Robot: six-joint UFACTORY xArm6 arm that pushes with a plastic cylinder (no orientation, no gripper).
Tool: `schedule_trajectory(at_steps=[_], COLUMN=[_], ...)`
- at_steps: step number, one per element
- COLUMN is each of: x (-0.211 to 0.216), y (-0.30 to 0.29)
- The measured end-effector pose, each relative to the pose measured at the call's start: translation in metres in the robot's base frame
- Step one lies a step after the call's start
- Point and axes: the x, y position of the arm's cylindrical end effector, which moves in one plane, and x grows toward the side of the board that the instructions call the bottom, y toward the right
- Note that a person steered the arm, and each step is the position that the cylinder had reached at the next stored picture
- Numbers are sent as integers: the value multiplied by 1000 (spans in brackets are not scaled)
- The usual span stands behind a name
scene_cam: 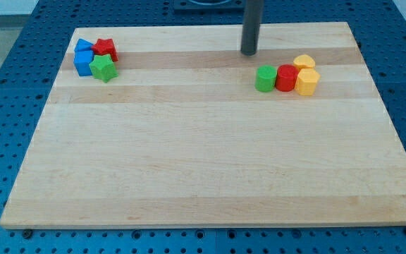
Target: Move your arm to the left center
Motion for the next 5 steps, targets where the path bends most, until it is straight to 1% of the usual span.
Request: schedule_trajectory(at_steps=[5], x=[143], y=[-189])
